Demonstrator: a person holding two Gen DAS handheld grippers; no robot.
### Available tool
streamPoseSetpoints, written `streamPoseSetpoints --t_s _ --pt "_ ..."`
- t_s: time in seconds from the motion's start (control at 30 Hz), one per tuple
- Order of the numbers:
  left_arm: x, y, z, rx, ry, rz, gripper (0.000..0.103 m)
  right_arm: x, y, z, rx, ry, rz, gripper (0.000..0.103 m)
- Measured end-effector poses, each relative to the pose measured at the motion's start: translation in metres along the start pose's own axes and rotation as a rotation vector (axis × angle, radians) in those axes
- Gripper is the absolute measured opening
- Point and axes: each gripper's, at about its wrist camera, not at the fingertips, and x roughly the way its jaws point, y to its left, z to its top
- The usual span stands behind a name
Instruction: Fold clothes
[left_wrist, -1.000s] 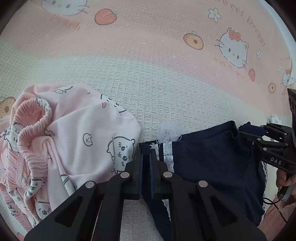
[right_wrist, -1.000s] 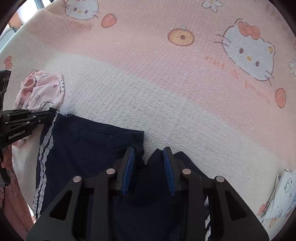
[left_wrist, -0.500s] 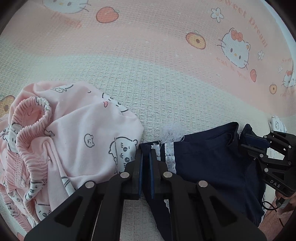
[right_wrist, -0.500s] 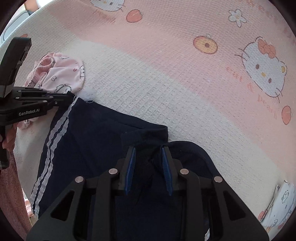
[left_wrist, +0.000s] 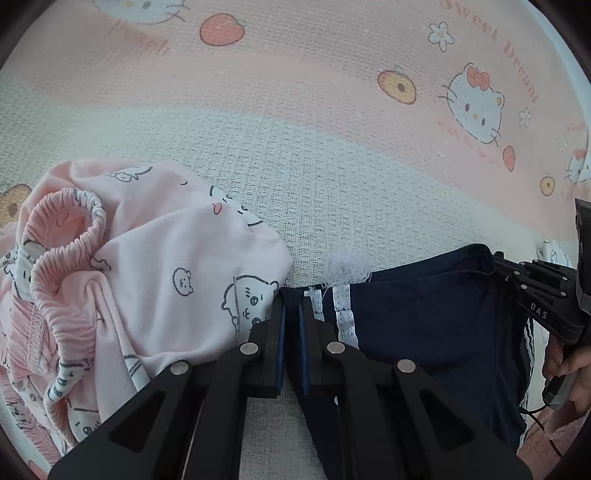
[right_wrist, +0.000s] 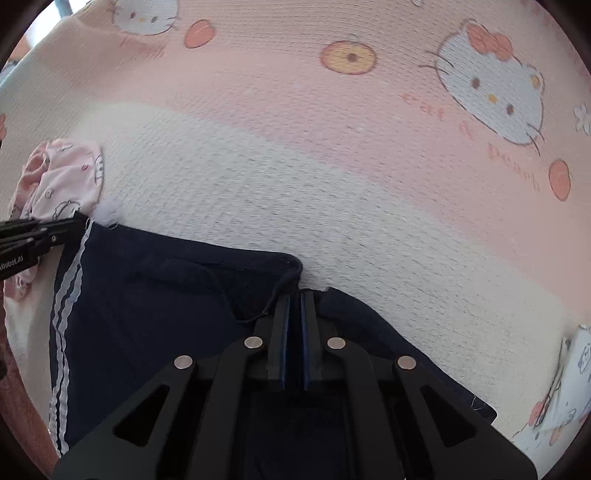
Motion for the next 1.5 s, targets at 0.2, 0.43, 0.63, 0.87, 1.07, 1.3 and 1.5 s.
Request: streamPoseSetpoints --t_s 0.2,0.43,0.63,0.87,1.07,1.3,1.5 --pt "-0.007 0.002 0.002 -0.001 -0.023 -0.044 0.008 -0.013 -0.024 -0.001 0.110 -0.042 0.053 0.006" --pt "-0.007 0.003 0.000 0.042 0.035 0.073 0.011 -0.026 0.001 -0.004 0.016 -0.059 0.113 0.016" --pt "0.000 -0.005 0.004 0.063 0.013 -0.012 0.015 -0.004 0.015 -0.007 -0.079 0.010 0.074 0.016" --pt "-0.002 -0.007 0.016 0.095 -0.046 0.007 0.018 -0.010 -0.044 0.002 0.230 -0.041 -0.005 0.017" --pt "-0.021 0.004 0.010 0.059 -0.037 -0.051 0.029 -0.032 -0.037 0.008 0.168 -0.097 0.132 0.030" --pt "0.008 -0.009 -0.003 0.109 0.072 -0.001 0.027 0.008 0.014 0.011 0.009 -0.001 0.055 0.032" --pt "-0.004 0.010 0.006 -0.018 0.023 -0.122 0.026 -0.005 -0.002 0.011 0.142 -0.043 0.055 0.032"
